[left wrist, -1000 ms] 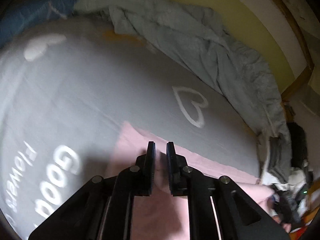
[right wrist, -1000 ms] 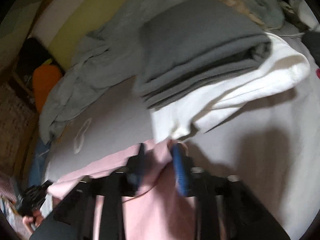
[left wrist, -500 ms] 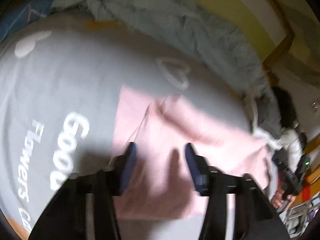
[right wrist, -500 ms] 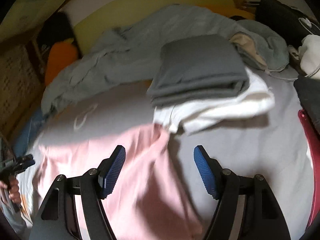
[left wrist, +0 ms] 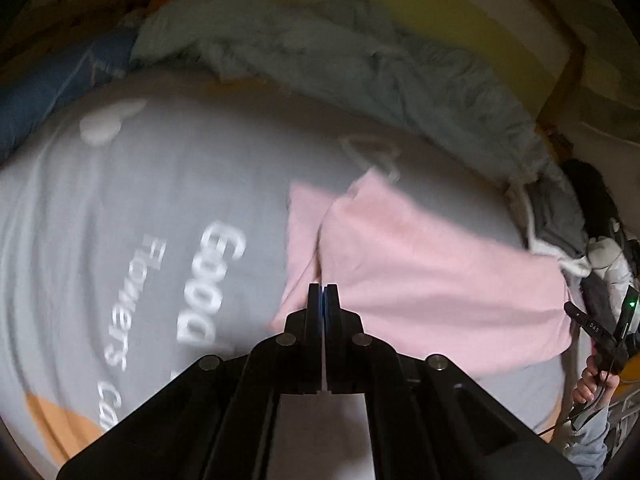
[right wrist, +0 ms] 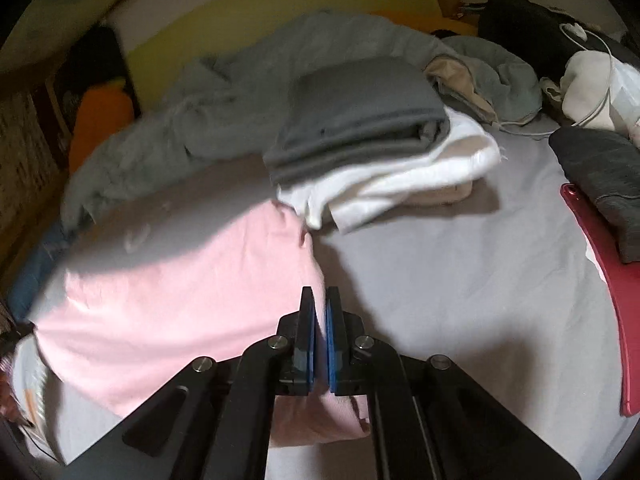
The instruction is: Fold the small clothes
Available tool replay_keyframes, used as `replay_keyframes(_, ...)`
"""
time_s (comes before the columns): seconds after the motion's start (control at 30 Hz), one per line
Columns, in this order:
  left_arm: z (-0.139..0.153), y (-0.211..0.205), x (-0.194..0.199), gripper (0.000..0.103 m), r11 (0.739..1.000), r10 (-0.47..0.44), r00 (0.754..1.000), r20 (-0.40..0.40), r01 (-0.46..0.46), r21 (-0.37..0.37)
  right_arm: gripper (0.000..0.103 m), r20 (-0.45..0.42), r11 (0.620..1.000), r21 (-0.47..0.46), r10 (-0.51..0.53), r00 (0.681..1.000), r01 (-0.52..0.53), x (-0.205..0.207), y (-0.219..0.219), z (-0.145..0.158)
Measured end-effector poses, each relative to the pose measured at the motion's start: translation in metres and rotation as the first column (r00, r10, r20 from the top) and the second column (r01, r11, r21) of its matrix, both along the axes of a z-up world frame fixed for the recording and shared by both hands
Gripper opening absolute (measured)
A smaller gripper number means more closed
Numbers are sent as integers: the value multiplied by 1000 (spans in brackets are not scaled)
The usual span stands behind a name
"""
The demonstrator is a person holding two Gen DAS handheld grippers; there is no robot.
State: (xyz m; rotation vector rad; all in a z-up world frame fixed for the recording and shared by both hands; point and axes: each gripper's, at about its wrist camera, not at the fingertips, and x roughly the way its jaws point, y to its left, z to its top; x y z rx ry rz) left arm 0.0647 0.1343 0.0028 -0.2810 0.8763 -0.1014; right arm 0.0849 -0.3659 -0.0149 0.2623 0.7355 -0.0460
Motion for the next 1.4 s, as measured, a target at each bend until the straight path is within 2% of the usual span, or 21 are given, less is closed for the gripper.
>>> replay_keyframes(0.1,-17,5,-3,0,999,14,998,-54,-16,-30,4,-52,1000,-10,-23,998,23,2,-2,-16)
replay_keyframes(0.2,-15,3,-10,1,998,-27,999,-19,26,-65,10,-44,999,-9,-53,998,53,-3,-8,-13)
replay_keyframes(0.23,-10,0,-12,6,997,-49,999,10,50,-53,21,-24,997,-18,-71,997,71,-8,-11,-8)
replay_keyframes(0.27,-5,-3,-12,22,998,-55,998,33,56,-32,29,-3,996,-23,-91,996,91,-17,-15,-6)
replay_keyframes(0.33,8,-12,-12,39,998,-65,993,99,65,3,31,42,993,-21,-112,993,113,-31,-21,-2)
replay_keyframes(0.43,30,-37,-3,41,990,-138,976,168,137,21,31,89,994,4,-105,990,105,-44,-24,5)
replay_keyframes(0.53,42,-75,16,42,974,-223,956,193,208,93,31,168,998,55,-7,986,-3,-44,-13,18)
replay_keyframes(0.57,46,-88,27,42,966,-243,950,196,217,144,31,195,992,42,106,975,-117,-37,1,25)
replay_keyframes(0.6,48,-98,37,42,960,-249,947,204,213,182,31,192,972,-2,229,954,-233,-24,21,34)
replay_keyframes(0.63,48,-105,48,42,957,-252,947,201,213,198,31,182,958,-48,288,940,-284,-16,35,38)
replay_keyframes(0.7,39,-111,80,42,960,-240,960,145,212,186,31,172,943,-195,305,937,-271,12,70,45)
replay_keyframes(0.73,30,-111,93,42,965,-211,972,103,190,178,31,145,942,-208,295,944,-263,27,77,43)
replay_keyframes(0.83,-9,-97,120,42,980,-133,991,4,131,150,31,-14,975,-91,202,979,-203,77,66,11)
replay_keyframes(0.9,-36,-80,121,38,984,-87,996,11,84,158,28,-63,983,-72,164,984,-169,89,51,-16)
replay_keyframes(0.93,-42,-77,121,38,987,-89,995,32,84,140,27,-68,985,-47,165,984,-168,91,41,-26)
replay_keyframes(1.0,-35,-73,118,38,990,-65,997,42,59,129,27,-27,984,86,157,987,-155,91,19,-24)
replay_keyframes(1.07,-34,-76,113,50,982,-43,997,61,31,188,27,-13,995,86,55,998,-54,87,3,-25)
replay_keyframes(1.13,-40,-78,114,53,979,-46,997,55,34,203,27,-32,982,186,48,998,-41,89,-11,-35)
replay_keyframes(1.2,-40,-74,113,56,982,-44,997,57,33,185,27,-18,963,267,52,998,-45,85,-22,-38)
replay_keyframes(1.3,-42,-73,118,57,987,-37,998,54,28,159,27,-12,960,275,48,999,-42,79,-23,-41)
replay_keyframes(1.4,-35,-77,111,58,983,-30,996,79,15,181,27,-16,982,187,43,999,-39,75,-7,-38)
